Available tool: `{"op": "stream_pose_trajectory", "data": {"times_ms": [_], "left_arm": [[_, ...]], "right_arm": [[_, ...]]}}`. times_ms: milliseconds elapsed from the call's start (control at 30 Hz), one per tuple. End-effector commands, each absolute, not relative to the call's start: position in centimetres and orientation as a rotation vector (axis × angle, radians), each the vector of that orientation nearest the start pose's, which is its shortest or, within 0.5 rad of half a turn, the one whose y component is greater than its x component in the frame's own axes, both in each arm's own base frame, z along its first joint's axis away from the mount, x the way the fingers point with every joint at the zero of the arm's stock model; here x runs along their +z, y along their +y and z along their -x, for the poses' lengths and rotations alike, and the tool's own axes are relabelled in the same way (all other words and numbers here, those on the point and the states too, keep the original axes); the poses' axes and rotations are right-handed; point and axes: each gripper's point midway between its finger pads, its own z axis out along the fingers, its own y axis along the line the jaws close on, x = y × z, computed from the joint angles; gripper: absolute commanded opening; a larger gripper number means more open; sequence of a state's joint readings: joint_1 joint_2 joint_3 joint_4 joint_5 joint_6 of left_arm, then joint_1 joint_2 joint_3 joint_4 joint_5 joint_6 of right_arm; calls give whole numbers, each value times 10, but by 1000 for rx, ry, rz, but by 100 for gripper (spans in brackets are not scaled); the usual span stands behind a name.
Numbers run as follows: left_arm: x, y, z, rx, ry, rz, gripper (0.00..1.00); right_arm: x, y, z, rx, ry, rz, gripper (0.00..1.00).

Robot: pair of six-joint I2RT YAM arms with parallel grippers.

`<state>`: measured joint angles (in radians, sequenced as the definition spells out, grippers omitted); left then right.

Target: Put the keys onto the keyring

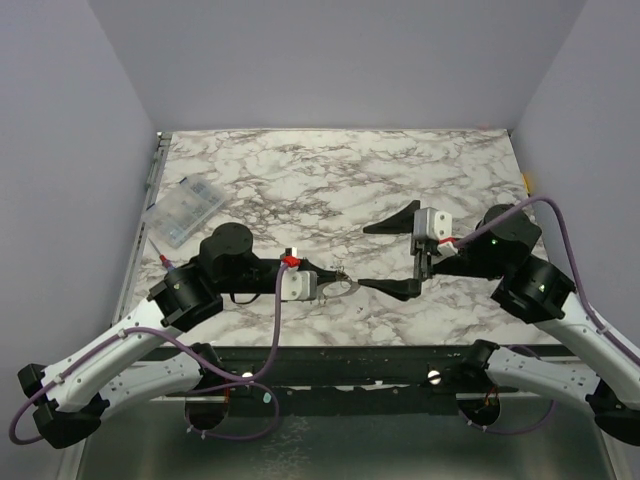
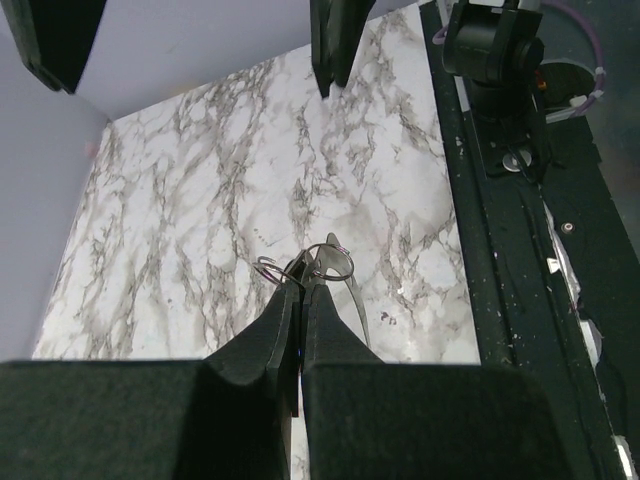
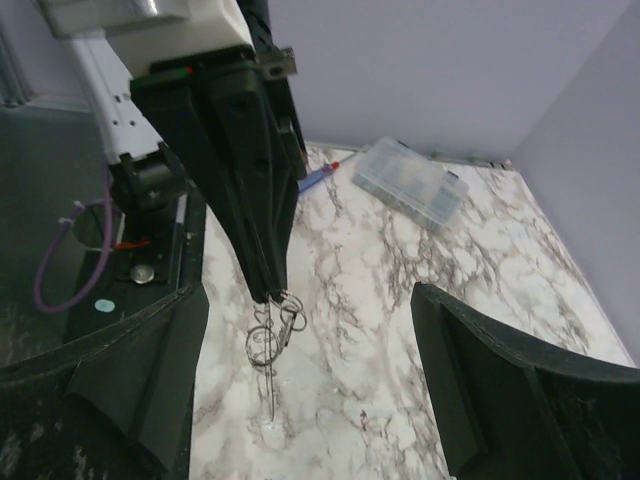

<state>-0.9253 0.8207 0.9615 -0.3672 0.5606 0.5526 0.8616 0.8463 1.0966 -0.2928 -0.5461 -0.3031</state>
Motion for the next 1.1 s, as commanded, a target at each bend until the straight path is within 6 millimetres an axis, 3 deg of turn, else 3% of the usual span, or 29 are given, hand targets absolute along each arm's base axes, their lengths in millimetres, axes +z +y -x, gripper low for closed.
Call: {"op": "stream_pose_trajectory", "data": {"times_ms": [0,433,700,933,1067], "left_arm": [[346,-285,-101,-840,919,-1497,0],[365,-282,-85,-907,852,-1500,0],[374,-280,-80,-916,828,-1492,0],[379,-278,-79,-909,816,-1485,0],[383,-276,-79,-903,806,-1478,0]], "right_arm": [[389,283,-109,995,1117,1367,92],[386,294,-104,1128,1210,1530,86],[380,303,-100,1225,1213,1609,66],[374,308,-97,1294,1225,1673,63],[369,308,-95,1320,1244,1703,55]]}}
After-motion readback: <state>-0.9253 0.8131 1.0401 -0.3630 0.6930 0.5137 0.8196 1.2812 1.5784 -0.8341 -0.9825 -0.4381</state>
